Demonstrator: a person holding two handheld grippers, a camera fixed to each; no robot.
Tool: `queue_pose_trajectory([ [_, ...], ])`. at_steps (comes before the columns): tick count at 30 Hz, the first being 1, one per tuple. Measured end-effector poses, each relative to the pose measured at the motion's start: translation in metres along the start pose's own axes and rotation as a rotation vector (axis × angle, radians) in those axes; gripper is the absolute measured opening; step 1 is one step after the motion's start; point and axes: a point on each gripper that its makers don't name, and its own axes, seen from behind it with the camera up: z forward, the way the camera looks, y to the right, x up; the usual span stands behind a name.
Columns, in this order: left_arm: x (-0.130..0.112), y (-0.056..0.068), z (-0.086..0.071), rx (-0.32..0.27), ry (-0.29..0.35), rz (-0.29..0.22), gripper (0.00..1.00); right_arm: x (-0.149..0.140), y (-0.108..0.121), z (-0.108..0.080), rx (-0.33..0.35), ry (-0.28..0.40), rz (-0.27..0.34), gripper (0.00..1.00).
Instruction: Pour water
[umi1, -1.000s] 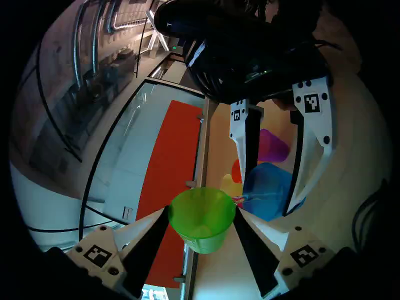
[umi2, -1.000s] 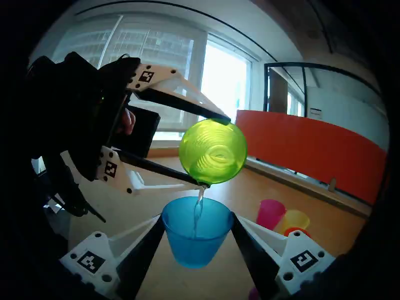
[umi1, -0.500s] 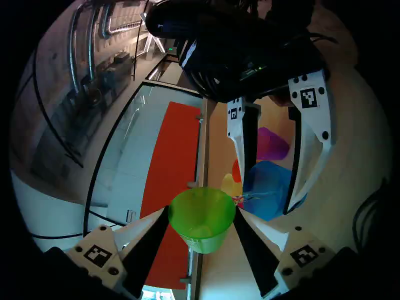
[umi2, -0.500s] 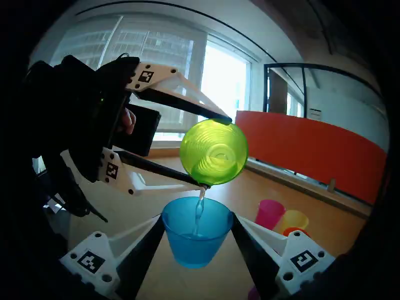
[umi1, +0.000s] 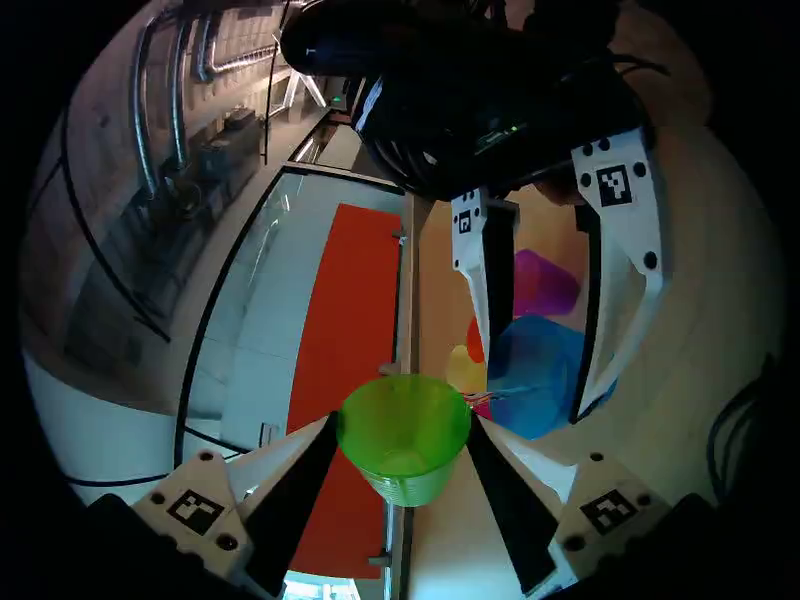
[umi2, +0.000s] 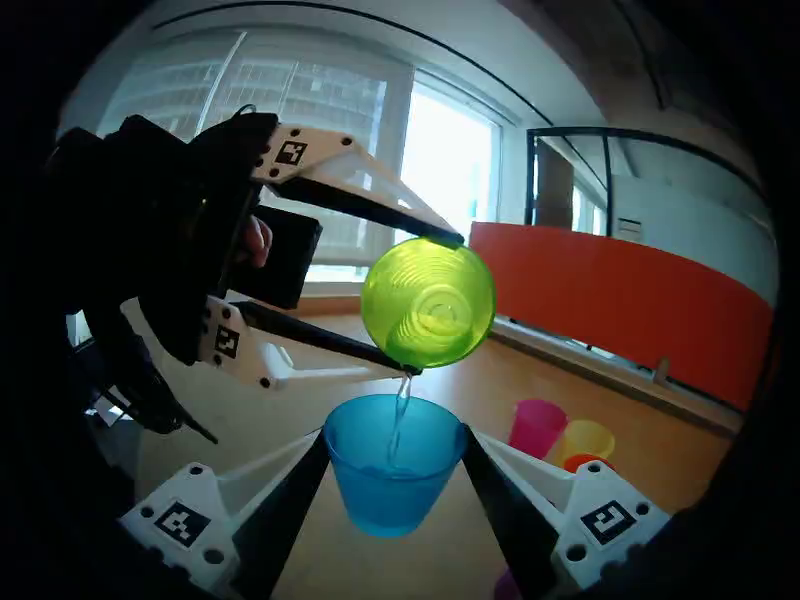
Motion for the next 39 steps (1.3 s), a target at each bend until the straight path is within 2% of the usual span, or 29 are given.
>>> queue_pose_trajectory([
  [30, 0.0069, -0.0041, 0.0012, 0.021, 0.003, 0.109, 0.88, 0.0017, 0.0006, -0.0003, -0.006, 0.005, -0.001, 0.94],
  [39, 0.0085, -0.001, 0.0002, 0.029, -0.001, 0.141, 0.88, 0.0009, 0.0011, -0.0009, -0.007, 0.004, -0.002, 0.94],
])
